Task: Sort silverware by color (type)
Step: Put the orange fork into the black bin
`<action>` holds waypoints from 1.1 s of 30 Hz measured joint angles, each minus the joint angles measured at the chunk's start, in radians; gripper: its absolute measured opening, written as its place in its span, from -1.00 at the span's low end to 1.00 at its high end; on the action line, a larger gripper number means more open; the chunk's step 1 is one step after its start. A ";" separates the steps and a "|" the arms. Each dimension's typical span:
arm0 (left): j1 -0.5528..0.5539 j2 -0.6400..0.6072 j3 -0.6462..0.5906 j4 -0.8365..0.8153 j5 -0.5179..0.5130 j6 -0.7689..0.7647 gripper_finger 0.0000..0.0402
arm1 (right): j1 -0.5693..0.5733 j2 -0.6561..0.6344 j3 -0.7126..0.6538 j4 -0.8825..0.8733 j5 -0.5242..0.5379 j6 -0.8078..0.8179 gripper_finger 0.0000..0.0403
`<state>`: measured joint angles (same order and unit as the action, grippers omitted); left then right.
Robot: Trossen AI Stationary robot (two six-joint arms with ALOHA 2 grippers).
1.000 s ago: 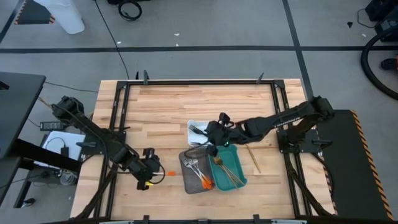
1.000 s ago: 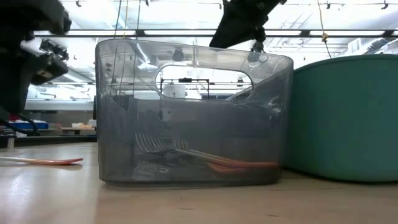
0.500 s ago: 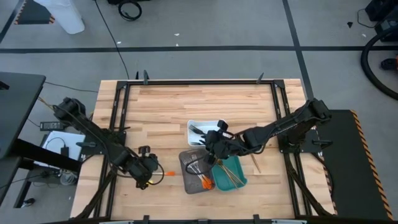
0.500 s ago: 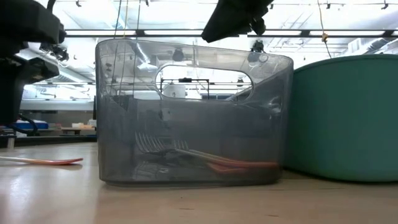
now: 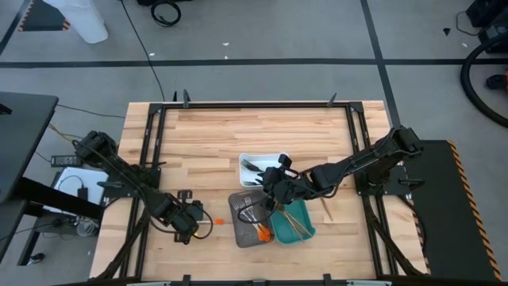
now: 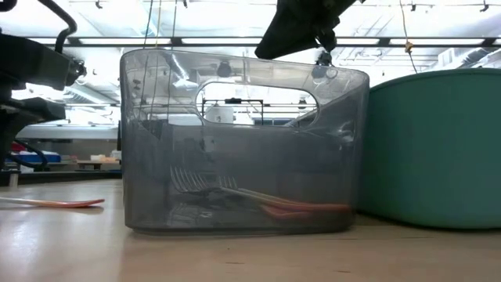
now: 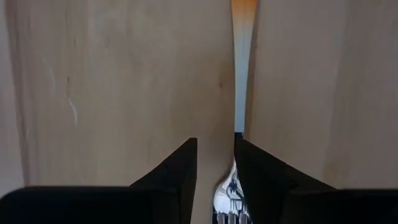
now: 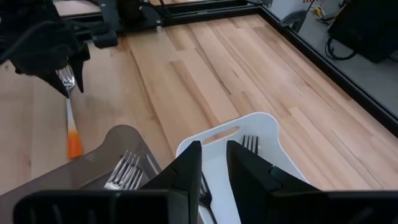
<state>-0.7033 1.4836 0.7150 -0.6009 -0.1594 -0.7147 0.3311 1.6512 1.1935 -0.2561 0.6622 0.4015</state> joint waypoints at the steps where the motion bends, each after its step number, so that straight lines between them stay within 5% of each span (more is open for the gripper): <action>1: 0.000 0.001 0.001 0.004 0.001 0.000 -0.41 | -0.001 0.000 -0.001 0.002 0.000 0.000 -0.57; 26: 0.022 0.062 0.005 0.075 0.096 -0.059 -0.43 | -0.007 0.000 -0.001 0.001 0.000 0.000 -0.57; 33: 0.022 0.076 0.006 0.046 0.089 -0.004 -0.78 | -0.007 0.000 -0.001 0.000 0.000 0.000 -0.57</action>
<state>-0.6811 1.5593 0.7208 -0.5553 -0.0708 -0.7188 0.3241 1.6512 1.1927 -0.2562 0.6621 0.4014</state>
